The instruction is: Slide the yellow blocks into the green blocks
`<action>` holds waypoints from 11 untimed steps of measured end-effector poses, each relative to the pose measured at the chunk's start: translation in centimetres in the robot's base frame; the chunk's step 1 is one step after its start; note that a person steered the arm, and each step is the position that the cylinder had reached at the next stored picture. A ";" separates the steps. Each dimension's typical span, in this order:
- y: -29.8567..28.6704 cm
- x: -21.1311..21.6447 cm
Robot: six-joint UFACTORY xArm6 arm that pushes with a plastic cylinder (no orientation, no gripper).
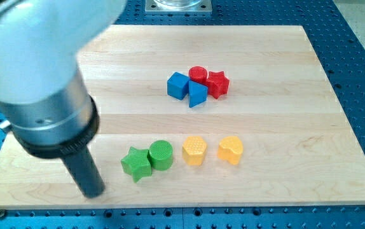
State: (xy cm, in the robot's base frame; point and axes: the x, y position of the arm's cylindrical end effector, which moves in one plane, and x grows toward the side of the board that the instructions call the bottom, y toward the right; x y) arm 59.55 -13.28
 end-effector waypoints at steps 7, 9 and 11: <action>21.9 -4.9; 17.3 -4.6; 13.8 -4.2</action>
State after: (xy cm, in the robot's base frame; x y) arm 55.36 0.47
